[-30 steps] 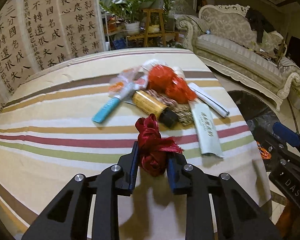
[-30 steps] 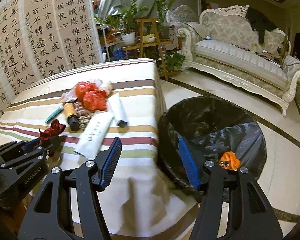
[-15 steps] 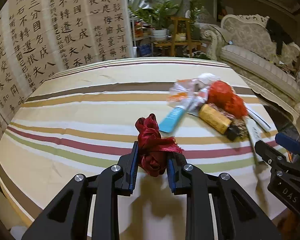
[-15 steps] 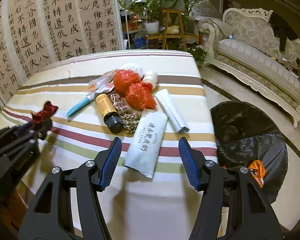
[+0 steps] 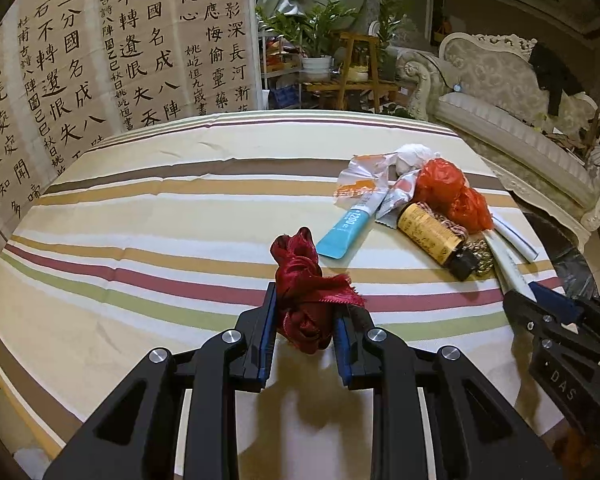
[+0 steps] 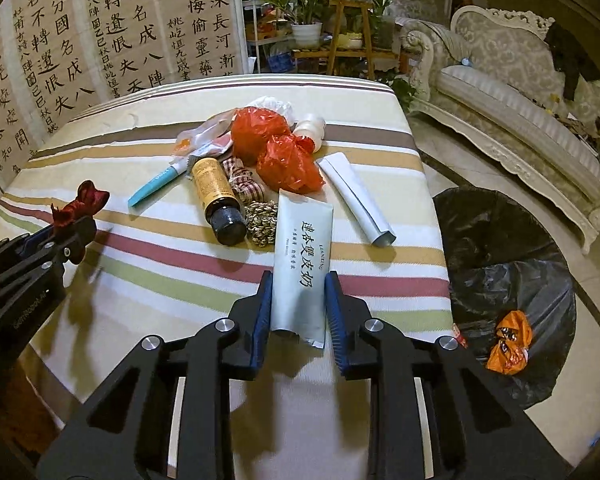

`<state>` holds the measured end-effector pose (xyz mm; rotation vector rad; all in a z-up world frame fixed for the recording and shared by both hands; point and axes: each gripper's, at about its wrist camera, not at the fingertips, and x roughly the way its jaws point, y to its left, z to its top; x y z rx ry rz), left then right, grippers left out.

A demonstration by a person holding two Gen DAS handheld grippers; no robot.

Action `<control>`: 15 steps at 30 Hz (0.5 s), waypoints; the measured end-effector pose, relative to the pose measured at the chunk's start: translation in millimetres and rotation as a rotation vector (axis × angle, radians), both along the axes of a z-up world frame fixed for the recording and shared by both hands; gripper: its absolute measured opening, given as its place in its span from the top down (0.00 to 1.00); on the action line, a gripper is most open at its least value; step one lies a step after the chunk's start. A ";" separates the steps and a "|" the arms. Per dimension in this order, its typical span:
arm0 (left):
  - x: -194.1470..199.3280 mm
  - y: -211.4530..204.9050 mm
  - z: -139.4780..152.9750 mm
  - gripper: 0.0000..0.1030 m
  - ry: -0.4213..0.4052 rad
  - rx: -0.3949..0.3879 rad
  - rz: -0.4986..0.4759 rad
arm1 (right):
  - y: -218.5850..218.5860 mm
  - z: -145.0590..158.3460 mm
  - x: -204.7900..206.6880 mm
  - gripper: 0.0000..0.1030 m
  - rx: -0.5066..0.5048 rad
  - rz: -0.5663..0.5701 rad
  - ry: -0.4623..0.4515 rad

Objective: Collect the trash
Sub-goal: 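Grasp the dark red ribbon with the left tool while the right tool grasps the white tube, then carry the ribbon and tube over the trash bin and open both tools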

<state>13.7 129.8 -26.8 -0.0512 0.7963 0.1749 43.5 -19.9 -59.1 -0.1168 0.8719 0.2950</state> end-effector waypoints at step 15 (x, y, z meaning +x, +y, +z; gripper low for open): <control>-17.1 -19.6 8.0 0.75 -0.041 0.001 -0.023 | -21.8 20.1 -28.3 0.77 0.046 -0.003 -0.081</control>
